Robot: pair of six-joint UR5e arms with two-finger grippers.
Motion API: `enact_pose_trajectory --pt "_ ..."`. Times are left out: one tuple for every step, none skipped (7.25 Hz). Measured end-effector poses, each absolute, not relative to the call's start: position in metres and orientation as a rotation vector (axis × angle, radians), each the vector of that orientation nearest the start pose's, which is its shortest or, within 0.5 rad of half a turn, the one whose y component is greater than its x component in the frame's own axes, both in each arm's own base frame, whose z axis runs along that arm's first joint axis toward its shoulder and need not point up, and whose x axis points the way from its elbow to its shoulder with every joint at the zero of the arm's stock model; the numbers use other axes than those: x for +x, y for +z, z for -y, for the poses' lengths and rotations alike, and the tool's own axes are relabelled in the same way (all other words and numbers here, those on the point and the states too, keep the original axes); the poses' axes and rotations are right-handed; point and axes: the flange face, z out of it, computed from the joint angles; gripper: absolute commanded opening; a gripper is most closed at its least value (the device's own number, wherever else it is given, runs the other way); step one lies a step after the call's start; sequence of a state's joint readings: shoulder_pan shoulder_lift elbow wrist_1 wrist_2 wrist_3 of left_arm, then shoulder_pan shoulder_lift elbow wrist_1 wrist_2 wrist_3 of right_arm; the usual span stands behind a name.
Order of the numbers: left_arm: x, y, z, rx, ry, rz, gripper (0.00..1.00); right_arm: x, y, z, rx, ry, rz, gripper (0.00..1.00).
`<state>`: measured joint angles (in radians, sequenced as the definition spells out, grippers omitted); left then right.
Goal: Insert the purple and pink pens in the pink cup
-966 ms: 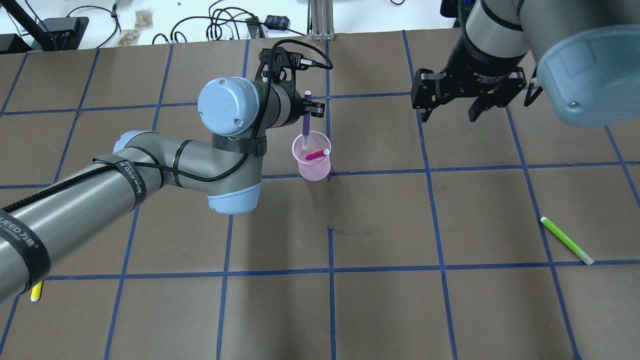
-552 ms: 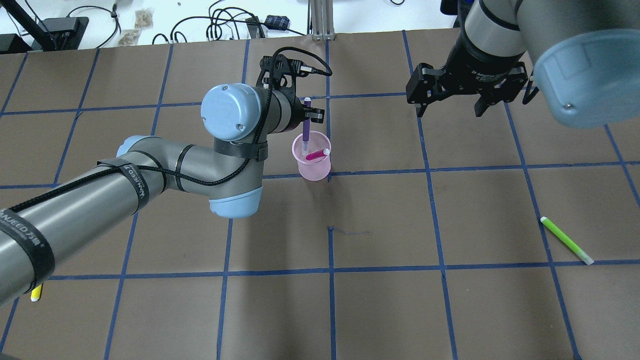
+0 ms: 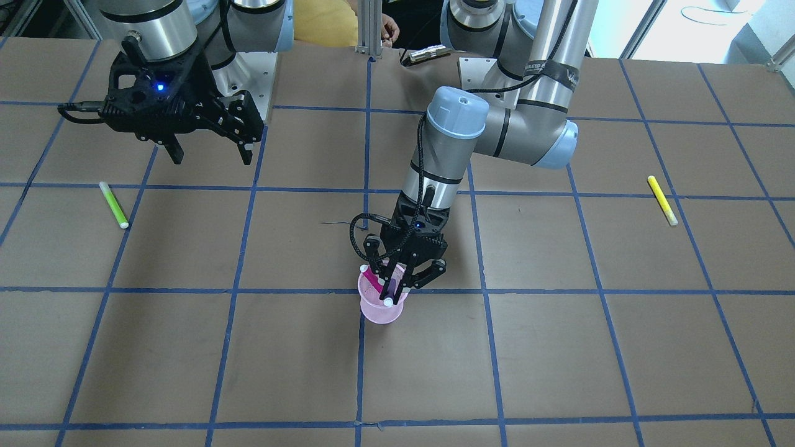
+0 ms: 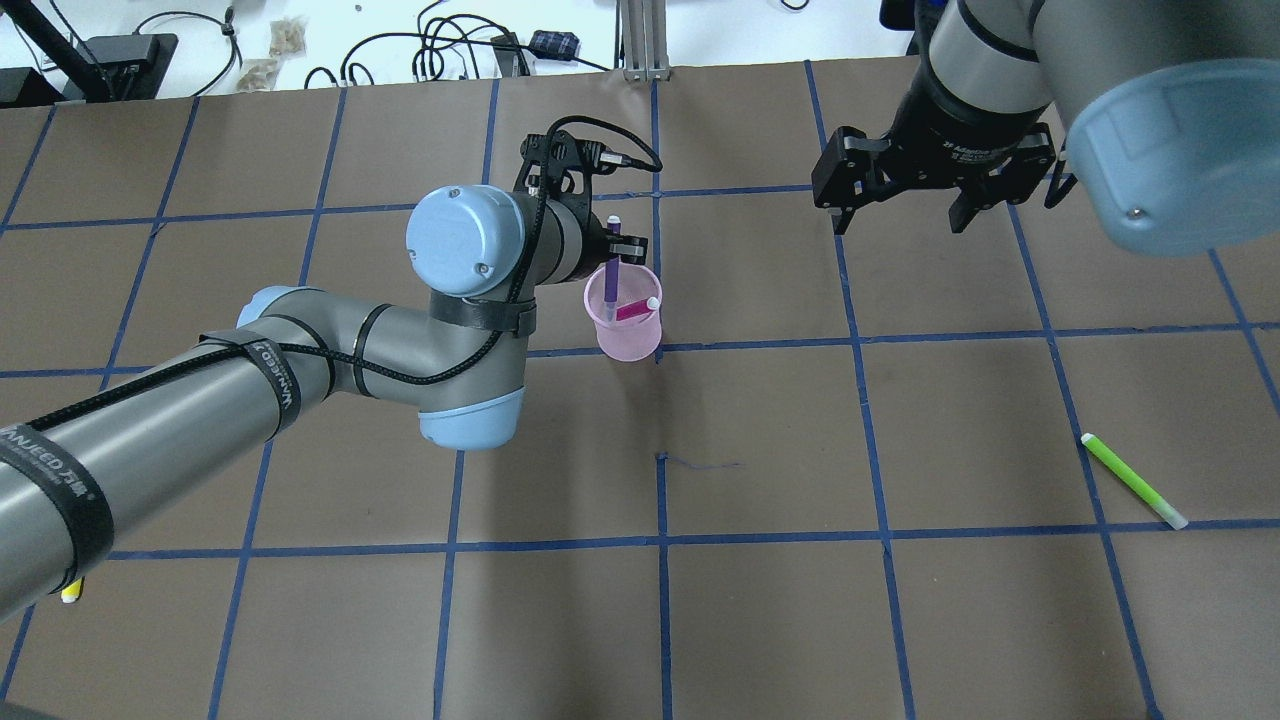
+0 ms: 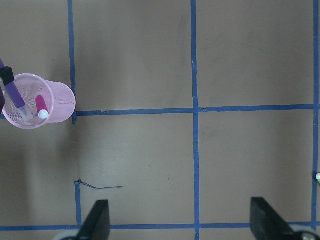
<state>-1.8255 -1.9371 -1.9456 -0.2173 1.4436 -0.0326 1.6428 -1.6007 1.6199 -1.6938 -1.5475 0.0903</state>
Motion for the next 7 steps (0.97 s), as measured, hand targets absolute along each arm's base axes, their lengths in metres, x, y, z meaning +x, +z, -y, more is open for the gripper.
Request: enact_pose_trajectory --pt "-0.288 0.269 0.525 0.4 -0.963 -3.188 1.0 0.17 0.491 0.478 0.014 -0.161 -3.108 1.0" --pt "-0.288 0.267 0.525 0.387 -0.956 -3.195 1.0 0.17 0.491 0.478 -0.007 -0.163 -3.112 1.0" --pt "-0.287 0.269 0.527 0.376 -0.959 -3.197 1.0 0.17 0.491 0.478 -0.02 -0.164 -3.115 1.0" --pt "-0.278 0.277 0.534 0.347 -0.95 -3.201 1.0 0.169 0.491 0.479 -0.024 -0.164 -3.116 1.0" --pt "-0.261 0.293 0.548 0.293 -0.909 -3.22 1.0 0.169 0.491 0.479 -0.027 -0.164 -3.117 1.0" --pt "-0.238 0.316 0.564 0.229 -0.829 -3.247 1.0 0.169 0.491 0.479 -0.029 -0.164 -3.117 1.0" --pt "-0.214 0.345 0.577 0.166 -0.698 -3.27 1.0 0.169 0.491 0.479 -0.03 -0.164 -3.117 1.0"
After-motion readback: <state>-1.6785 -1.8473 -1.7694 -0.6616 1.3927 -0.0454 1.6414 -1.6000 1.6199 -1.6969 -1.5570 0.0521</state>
